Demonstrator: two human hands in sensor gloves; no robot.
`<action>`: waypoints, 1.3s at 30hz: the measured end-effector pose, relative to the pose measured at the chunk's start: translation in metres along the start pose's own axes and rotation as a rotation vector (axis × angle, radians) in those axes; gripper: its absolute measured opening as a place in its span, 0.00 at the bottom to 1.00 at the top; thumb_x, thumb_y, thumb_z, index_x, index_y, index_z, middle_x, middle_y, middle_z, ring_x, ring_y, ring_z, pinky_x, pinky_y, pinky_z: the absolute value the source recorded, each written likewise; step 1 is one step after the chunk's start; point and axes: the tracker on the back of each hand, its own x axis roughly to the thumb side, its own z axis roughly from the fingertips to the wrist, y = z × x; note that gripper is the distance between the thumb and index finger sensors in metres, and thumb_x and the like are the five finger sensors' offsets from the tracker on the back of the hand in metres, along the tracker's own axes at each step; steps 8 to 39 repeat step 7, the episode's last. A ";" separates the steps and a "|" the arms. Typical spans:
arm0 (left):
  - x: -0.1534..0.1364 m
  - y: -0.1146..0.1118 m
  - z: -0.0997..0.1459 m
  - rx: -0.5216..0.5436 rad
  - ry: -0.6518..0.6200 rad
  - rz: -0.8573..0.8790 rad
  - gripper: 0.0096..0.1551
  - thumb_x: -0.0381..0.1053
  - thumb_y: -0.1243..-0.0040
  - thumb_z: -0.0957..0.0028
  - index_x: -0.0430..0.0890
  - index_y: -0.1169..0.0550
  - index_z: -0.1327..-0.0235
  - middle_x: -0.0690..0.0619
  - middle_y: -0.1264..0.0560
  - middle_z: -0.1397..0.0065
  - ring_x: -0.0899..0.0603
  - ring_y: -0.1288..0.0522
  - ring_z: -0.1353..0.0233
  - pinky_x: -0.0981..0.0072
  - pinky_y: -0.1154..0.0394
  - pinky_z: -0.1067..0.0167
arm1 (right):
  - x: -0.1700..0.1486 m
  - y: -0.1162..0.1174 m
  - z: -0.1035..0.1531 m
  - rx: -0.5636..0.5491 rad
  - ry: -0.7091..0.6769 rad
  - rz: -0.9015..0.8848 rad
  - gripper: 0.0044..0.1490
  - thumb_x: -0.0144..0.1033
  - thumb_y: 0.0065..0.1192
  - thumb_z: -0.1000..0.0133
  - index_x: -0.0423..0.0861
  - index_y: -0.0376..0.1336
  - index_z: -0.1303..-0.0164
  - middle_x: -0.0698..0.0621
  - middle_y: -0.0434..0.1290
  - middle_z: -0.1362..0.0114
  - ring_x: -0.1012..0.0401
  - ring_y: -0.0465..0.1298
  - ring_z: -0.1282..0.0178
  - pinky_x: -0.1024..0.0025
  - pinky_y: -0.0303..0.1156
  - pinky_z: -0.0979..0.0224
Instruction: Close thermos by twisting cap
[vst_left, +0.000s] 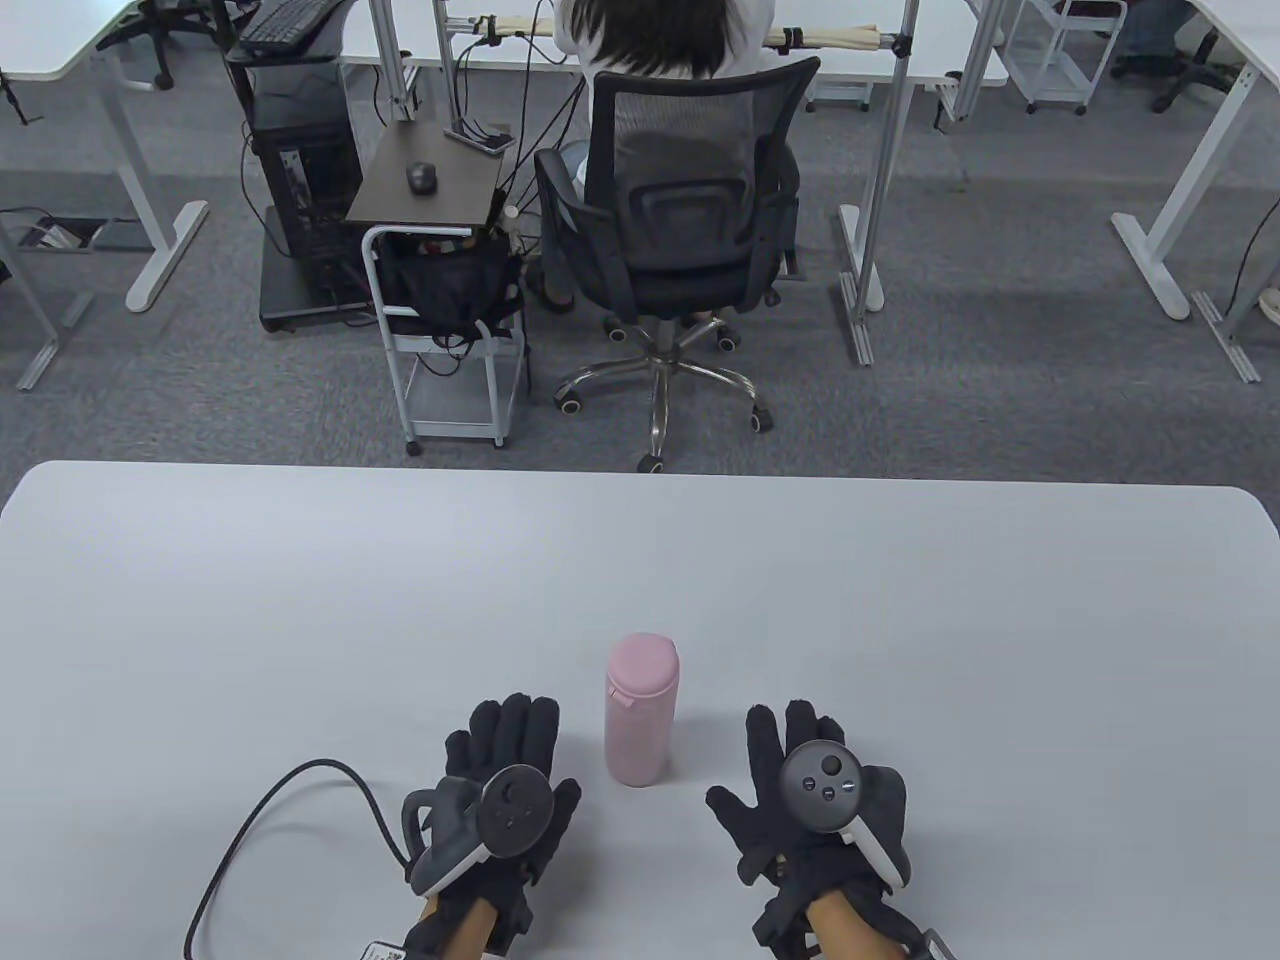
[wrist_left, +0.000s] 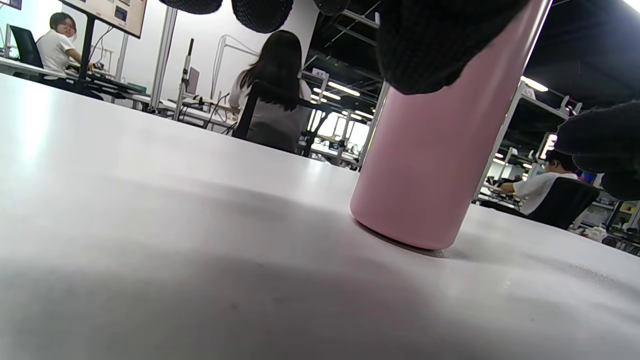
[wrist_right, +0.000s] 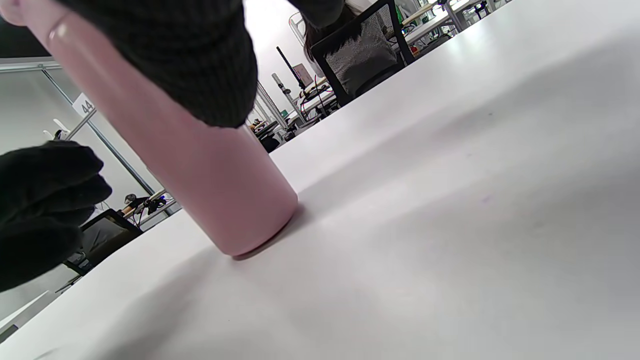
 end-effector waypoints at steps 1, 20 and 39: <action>-0.001 0.000 0.000 -0.006 0.003 0.007 0.50 0.60 0.38 0.45 0.47 0.50 0.18 0.36 0.47 0.13 0.22 0.49 0.18 0.24 0.48 0.28 | 0.000 0.000 0.000 0.001 0.000 0.001 0.57 0.55 0.68 0.43 0.41 0.43 0.16 0.32 0.34 0.18 0.27 0.36 0.23 0.24 0.38 0.27; -0.005 -0.002 -0.001 -0.041 0.023 0.017 0.50 0.59 0.38 0.45 0.47 0.50 0.18 0.36 0.48 0.13 0.21 0.49 0.18 0.24 0.48 0.28 | -0.002 0.003 -0.001 0.020 0.013 0.007 0.57 0.55 0.67 0.43 0.41 0.43 0.16 0.31 0.34 0.18 0.27 0.36 0.23 0.24 0.38 0.27; -0.005 -0.002 -0.001 -0.041 0.023 0.017 0.50 0.59 0.38 0.45 0.47 0.50 0.18 0.36 0.48 0.13 0.21 0.49 0.18 0.24 0.48 0.28 | -0.002 0.003 -0.001 0.020 0.013 0.007 0.57 0.55 0.67 0.43 0.41 0.43 0.16 0.31 0.34 0.18 0.27 0.36 0.23 0.24 0.38 0.27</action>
